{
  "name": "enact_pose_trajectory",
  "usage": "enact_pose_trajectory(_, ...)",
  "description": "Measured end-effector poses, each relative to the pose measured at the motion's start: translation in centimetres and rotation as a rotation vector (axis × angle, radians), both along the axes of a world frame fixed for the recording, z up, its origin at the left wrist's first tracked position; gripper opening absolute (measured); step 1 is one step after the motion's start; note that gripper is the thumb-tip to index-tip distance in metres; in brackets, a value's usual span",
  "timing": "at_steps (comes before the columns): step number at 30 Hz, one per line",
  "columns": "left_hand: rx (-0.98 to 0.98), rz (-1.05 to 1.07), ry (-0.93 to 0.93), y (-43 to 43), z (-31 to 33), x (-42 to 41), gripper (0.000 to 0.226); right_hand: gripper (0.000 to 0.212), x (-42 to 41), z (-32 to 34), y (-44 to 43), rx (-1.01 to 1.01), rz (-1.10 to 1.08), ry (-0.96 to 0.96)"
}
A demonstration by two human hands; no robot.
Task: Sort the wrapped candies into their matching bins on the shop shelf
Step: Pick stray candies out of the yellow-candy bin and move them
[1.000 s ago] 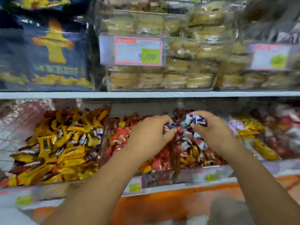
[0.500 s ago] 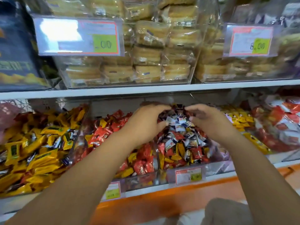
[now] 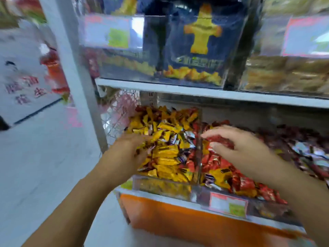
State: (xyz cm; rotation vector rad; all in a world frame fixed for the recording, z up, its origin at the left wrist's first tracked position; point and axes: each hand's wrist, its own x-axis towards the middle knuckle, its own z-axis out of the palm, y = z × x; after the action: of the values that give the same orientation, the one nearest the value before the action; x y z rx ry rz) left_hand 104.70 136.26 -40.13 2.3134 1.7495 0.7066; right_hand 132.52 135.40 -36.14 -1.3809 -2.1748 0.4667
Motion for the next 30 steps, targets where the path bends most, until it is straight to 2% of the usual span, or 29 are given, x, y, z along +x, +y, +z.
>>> enact_pose_trajectory(3, -0.103, -0.011, -0.049, -0.2, -1.1, -2.2, 0.037, 0.027, -3.2, -0.8, 2.5, -0.015, 0.045, -0.060)
enact_pose_trajectory(6, -0.098, -0.010, -0.055, 0.5, -2.1, -3.0, 0.036, 0.028, -5.4, -1.0, 5.3, -0.036, 0.054, -0.155)
enact_pose_trajectory(10, -0.056, -0.008, -0.015, 1.6, -2.7, -2.8, 0.036, 0.054, -7.5, -1.9, 8.4, -0.202, 0.110, -0.544)
enact_pose_trajectory(13, -0.020, 0.006, 0.010, 2.7, -2.9, -2.3, 0.036, 0.061, -8.3, -2.6, 9.4, -0.139, 0.109, -0.690)
enact_pose_trajectory(18, -0.030, 0.023, 0.015, 4.1, -3.6, -1.8, 0.033, 0.032, -8.0, -2.9, 9.5, -0.104, 0.076, -0.562)
enact_pose_trajectory(23, -0.022, 0.052, 0.077, 5.0, -3.8, -1.0, 0.034, 0.023, -6.8, -1.9, 8.6, -0.075, 0.073, -0.267)
enact_pose_trajectory(26, -0.069, 0.056, 0.189, 5.4, -3.7, -0.3, 0.040, 0.018, -5.2, -1.0, 7.9, -0.040, 0.016, -0.117)
enact_pose_trajectory(30, -0.079, 0.066, 0.226, 6.2, -3.6, 0.4, 0.033, 0.016, -3.7, -0.8, 7.2, -0.052, -0.005, -0.052)
